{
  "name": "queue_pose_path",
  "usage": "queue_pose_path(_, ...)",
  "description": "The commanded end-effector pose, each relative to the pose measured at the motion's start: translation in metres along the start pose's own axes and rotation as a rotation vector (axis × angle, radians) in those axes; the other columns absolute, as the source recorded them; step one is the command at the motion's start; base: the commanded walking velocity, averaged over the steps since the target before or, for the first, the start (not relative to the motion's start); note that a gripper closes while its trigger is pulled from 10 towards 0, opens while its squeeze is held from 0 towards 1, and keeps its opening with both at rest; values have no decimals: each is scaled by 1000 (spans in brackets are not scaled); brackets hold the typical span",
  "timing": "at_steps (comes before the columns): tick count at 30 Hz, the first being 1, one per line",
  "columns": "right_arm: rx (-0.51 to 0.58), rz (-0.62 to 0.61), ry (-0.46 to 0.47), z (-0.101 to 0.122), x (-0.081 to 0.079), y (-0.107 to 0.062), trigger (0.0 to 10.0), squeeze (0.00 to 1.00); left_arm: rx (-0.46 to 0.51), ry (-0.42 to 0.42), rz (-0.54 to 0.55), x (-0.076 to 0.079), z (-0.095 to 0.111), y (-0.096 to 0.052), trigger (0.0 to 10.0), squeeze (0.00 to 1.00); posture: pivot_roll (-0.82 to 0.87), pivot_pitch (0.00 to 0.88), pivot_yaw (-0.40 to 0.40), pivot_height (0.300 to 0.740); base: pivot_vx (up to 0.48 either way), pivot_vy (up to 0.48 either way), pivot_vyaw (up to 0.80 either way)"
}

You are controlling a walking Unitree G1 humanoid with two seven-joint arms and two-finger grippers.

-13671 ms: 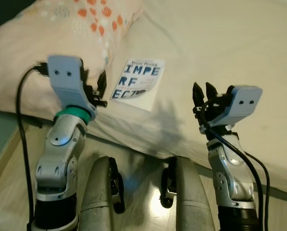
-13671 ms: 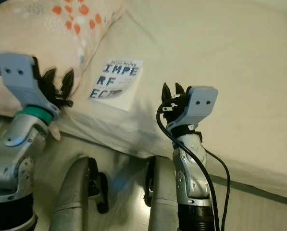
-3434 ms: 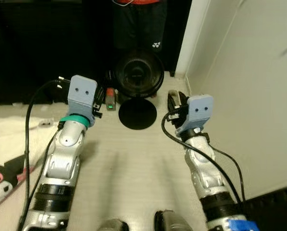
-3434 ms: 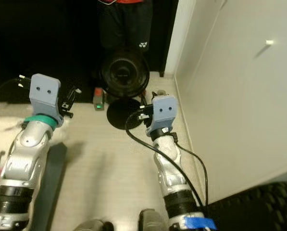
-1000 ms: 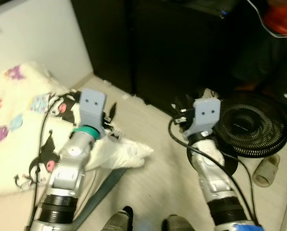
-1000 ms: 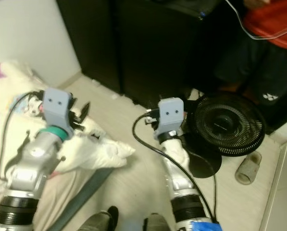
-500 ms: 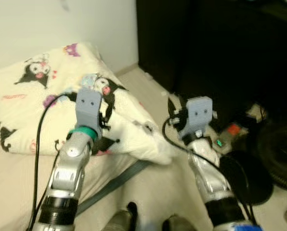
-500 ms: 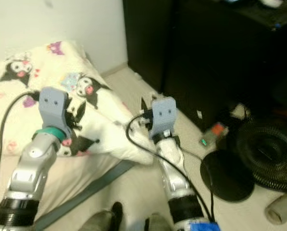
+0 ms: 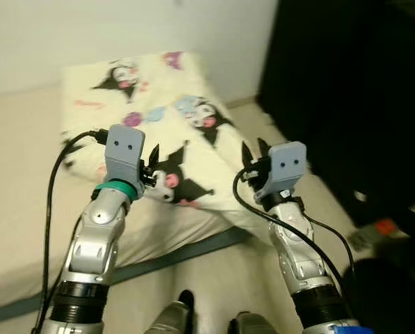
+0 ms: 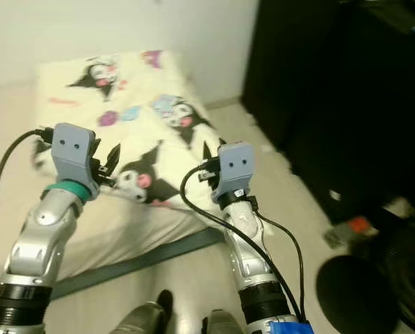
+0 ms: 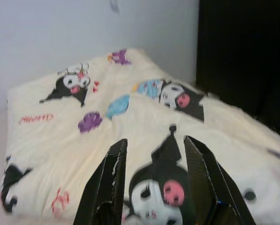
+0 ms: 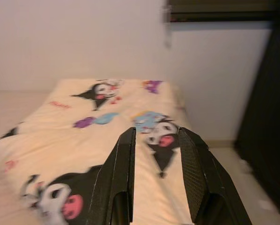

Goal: Clean up the room

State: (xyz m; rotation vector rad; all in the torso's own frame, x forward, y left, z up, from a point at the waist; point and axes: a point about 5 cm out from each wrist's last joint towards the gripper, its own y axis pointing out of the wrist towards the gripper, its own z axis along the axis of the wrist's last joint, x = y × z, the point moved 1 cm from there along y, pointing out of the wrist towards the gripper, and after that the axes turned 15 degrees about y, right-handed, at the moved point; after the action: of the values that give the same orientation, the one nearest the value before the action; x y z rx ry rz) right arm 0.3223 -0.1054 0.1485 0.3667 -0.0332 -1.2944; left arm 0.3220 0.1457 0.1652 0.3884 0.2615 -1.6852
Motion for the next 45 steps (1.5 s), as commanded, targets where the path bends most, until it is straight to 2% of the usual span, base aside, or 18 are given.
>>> queue_pose_path(1,-12,-7,5,-3,2,-3,10000,0,-21,5,-9,2,-4,-1,10000,0,-29,69,71,723,0,0,788)
queue_pose_path(13,-8,-12,11,-2,2,-3,10000,0,-11,17,-9,2,-2,-1,10000,0,-30,72,77,723,0,0,789)
queue_pose_path(25,2,-22,38,-1,2,-4,10000,0,3,25,-13,3,1,0,10000,0,-33,77,83,723,310,-335,0)
queue_pose_path(41,3,-28,42,-1,4,-6,10000,0,0,29,-13,5,1,1,10000,0,-38,83,82,723,0,0,0)
queue_pose_path(45,2,-27,42,-1,4,-7,10000,0,2,36,-5,5,1,2,10000,0,-42,86,81,723,264,-387,0)
